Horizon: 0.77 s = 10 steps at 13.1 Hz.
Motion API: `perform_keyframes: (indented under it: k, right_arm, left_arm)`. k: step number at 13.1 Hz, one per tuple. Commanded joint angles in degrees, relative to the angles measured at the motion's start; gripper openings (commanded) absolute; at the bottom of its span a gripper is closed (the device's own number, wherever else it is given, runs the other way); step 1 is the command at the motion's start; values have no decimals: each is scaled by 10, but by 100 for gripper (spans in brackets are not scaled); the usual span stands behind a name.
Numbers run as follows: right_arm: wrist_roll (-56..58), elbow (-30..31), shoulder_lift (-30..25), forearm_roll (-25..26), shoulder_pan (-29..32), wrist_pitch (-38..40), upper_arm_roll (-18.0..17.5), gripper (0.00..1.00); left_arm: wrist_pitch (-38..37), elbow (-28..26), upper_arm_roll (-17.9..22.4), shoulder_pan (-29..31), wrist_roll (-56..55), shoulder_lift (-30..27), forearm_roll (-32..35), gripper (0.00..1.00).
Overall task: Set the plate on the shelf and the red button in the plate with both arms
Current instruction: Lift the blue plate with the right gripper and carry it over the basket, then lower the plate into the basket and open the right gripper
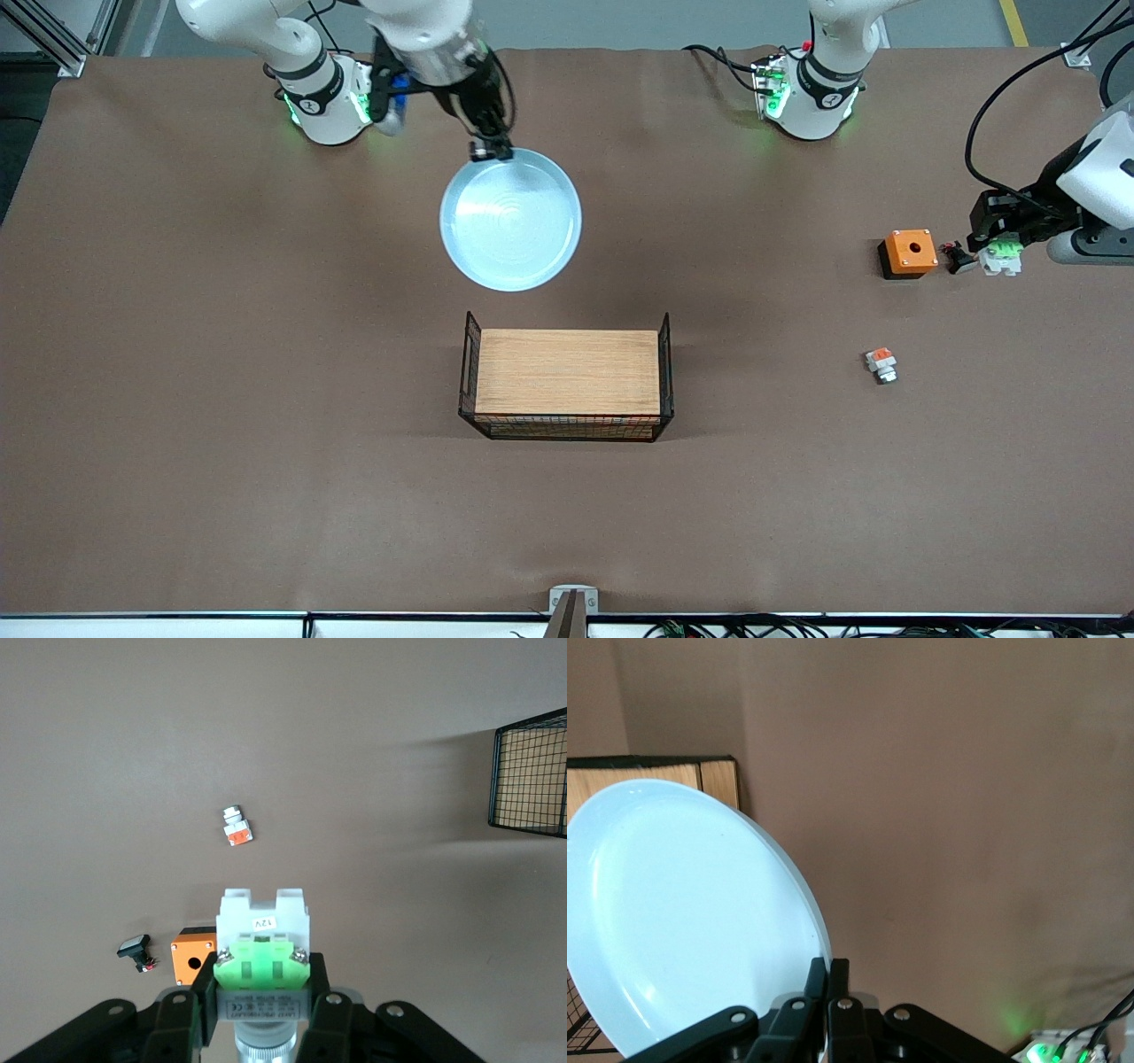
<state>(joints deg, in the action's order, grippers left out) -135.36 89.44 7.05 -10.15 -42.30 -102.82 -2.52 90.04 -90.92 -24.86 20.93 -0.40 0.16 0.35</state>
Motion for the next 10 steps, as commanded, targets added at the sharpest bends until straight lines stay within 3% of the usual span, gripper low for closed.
perform_keyframes:
  k: [1,10]
  right_arm:
    - [-37,-87,83,-2,-16,-1,10,0]
    - [-23,-122,194,35,-23,-79,12,0]
  left_arm:
    - [-5,1,0,2,-5,-5,-1,0]
    - [-4,1,0,2,-5,-4,-1,0]
